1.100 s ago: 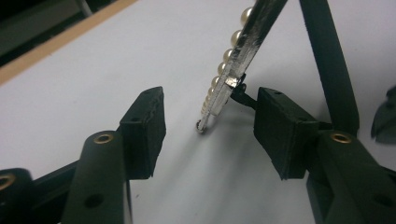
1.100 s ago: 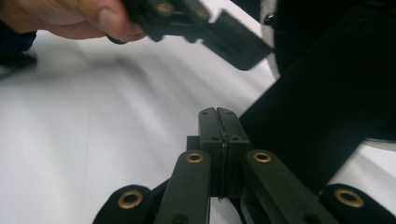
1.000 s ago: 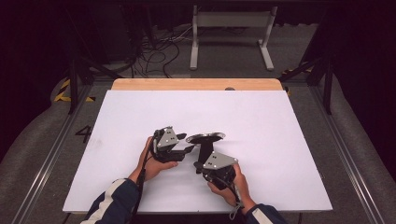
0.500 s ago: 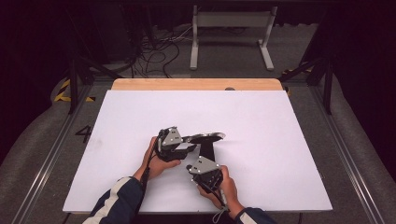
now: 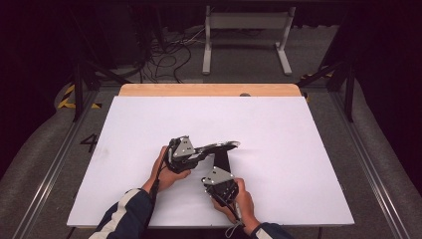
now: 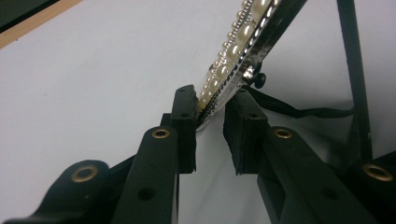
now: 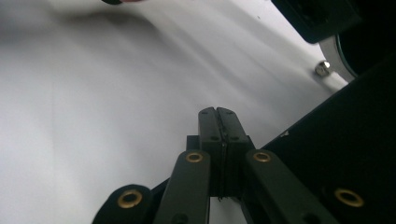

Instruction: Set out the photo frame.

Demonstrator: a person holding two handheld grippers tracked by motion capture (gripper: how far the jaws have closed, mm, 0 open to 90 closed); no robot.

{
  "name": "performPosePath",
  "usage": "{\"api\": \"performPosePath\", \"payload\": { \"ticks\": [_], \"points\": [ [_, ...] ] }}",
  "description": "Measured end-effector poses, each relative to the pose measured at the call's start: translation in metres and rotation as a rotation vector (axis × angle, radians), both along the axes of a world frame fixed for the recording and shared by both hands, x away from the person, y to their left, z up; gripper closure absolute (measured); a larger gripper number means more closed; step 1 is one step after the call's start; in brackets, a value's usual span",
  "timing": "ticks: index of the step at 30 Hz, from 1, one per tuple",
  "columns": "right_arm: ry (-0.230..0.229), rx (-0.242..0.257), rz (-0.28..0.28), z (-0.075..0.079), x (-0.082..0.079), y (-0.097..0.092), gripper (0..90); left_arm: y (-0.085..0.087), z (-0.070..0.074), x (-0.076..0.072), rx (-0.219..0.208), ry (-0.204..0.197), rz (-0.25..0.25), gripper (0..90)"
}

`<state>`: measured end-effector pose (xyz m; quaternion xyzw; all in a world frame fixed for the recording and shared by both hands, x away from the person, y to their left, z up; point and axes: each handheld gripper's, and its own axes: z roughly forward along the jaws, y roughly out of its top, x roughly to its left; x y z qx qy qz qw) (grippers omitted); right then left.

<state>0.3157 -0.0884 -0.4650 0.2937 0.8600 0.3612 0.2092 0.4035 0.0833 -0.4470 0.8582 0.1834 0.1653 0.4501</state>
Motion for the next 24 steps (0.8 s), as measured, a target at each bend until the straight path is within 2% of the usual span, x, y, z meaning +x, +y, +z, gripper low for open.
{"api": "performPosePath", "payload": {
  "ticks": [5,8,13,15,24],
  "points": [
    [0.007,-0.004,-0.026,0.001,-0.001,-0.006,90.0,-0.002,0.001,-0.005,0.023,-0.023,0.009,77.0],
    [0.022,0.015,-0.027,0.002,-0.001,-0.010,90.0,-0.003,0.002,-0.010,0.046,-0.043,0.020,77.8],
    [-0.012,0.045,-0.033,0.006,-0.003,-0.011,90.0,-0.003,0.002,-0.015,0.071,-0.069,0.035,78.8],
    [-0.009,0.053,-0.040,0.006,-0.002,-0.013,90.0,-0.002,0.003,-0.017,0.078,-0.078,0.035,79.7],
    [-0.002,0.048,-0.052,0.005,-0.001,-0.015,90.0,-0.002,0.003,-0.018,0.082,-0.073,0.027,80.6]
  ]
}}
